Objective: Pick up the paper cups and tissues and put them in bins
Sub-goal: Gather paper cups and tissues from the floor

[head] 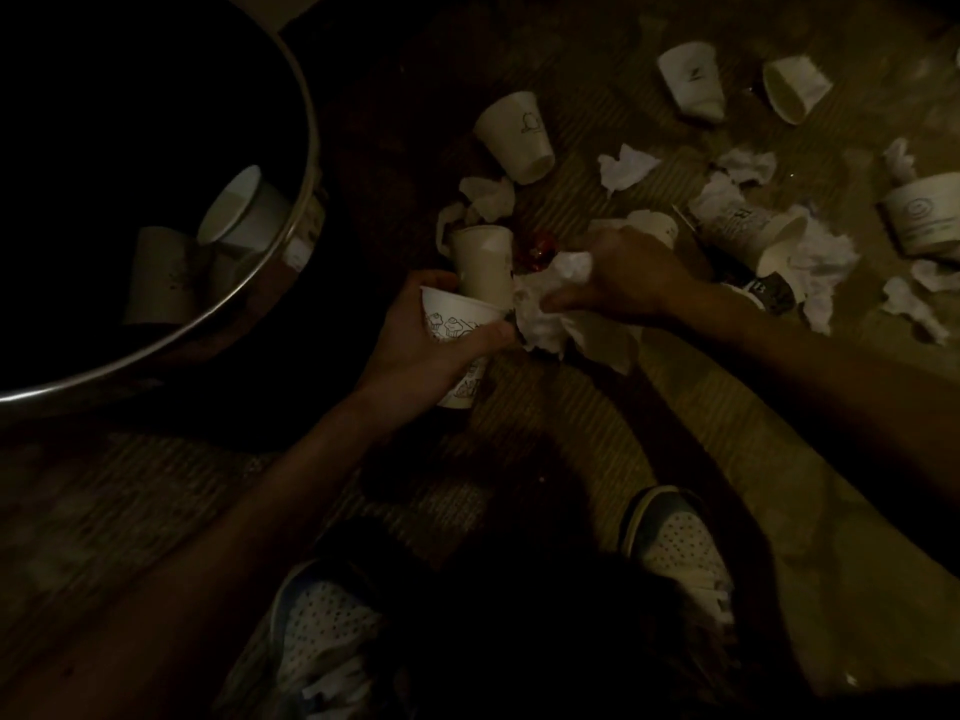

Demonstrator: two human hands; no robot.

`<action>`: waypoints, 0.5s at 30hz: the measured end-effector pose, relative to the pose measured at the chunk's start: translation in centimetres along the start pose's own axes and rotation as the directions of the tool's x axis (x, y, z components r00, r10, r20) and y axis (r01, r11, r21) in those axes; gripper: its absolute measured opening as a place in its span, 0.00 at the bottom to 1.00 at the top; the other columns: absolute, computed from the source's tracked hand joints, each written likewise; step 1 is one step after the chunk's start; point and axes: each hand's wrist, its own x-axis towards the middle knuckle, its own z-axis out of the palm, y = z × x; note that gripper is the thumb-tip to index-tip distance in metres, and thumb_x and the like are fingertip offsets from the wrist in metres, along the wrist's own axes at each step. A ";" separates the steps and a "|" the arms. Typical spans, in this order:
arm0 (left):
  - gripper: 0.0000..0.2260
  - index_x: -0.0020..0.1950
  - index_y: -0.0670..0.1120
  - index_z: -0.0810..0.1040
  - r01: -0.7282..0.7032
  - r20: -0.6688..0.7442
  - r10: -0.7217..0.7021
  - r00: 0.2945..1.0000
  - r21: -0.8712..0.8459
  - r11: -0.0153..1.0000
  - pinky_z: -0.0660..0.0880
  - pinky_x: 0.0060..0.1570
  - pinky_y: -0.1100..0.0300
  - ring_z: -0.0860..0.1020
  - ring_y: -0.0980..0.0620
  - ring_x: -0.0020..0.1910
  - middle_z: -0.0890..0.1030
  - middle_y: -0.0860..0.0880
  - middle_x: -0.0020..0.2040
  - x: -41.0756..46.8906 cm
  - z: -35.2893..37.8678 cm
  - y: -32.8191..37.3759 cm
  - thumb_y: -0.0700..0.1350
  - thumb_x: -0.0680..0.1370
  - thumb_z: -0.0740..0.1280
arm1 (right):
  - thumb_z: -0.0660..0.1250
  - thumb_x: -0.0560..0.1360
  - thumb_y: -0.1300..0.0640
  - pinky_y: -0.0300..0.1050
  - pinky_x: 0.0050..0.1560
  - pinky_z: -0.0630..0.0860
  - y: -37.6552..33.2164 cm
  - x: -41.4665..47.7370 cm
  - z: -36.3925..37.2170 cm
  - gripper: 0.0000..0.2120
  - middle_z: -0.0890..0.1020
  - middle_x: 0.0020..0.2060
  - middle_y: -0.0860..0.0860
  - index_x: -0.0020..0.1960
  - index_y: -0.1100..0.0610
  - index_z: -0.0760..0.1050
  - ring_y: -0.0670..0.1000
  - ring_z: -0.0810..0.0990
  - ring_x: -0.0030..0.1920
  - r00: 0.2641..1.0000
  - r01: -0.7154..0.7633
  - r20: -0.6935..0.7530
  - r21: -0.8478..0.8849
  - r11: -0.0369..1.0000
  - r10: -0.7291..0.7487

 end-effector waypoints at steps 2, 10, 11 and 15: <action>0.24 0.57 0.52 0.70 -0.004 -0.002 0.004 1.000 0.000 1.000 0.73 0.31 0.72 0.79 0.68 0.36 0.78 0.54 0.47 0.2 0.2 0.1 0.43 0.68 0.79 | 0.74 0.68 0.38 0.45 0.48 0.67 0.2 1.0 0.7 0.35 0.77 0.61 0.61 0.65 0.61 0.73 0.60 0.76 0.59 0.993 -0.087 0.067 -0.103 0.991 0.094; 0.26 0.60 0.50 0.69 0.003 0.037 -0.004 0.999 0.012 1.000 0.74 0.32 0.72 0.79 0.68 0.37 0.77 0.53 0.49 0.1 0.9 0.0 0.44 0.68 0.79 | 0.68 0.76 0.47 0.50 0.56 0.72 1.1 0.8 2.2 0.28 0.76 0.62 0.62 0.68 0.64 0.69 0.61 0.75 0.60 0.972 -0.160 0.142 -0.178 0.971 0.186; 0.26 0.61 0.50 0.69 0.009 0.039 -0.010 0.999 0.016 1.000 0.74 0.32 0.73 0.79 0.69 0.37 0.77 0.53 0.49 0.1 1.0 0.0 0.44 0.68 0.79 | 0.68 0.77 0.48 0.50 0.56 0.72 1.2 0.7 2.0 0.26 0.76 0.62 0.62 0.67 0.64 0.70 0.60 0.75 0.60 0.978 -0.137 0.138 -0.144 0.980 0.157; 0.26 0.60 0.51 0.69 0.027 0.043 -0.028 0.999 0.022 0.999 0.74 0.31 0.72 0.79 0.69 0.38 0.77 0.52 0.51 0.1 1.3 0.1 0.45 0.68 0.79 | 0.65 0.79 0.53 0.46 0.48 0.70 1.6 0.1 0.9 0.14 0.79 0.53 0.60 0.56 0.65 0.76 0.59 0.77 0.54 0.995 -0.093 0.048 0.137 0.986 0.088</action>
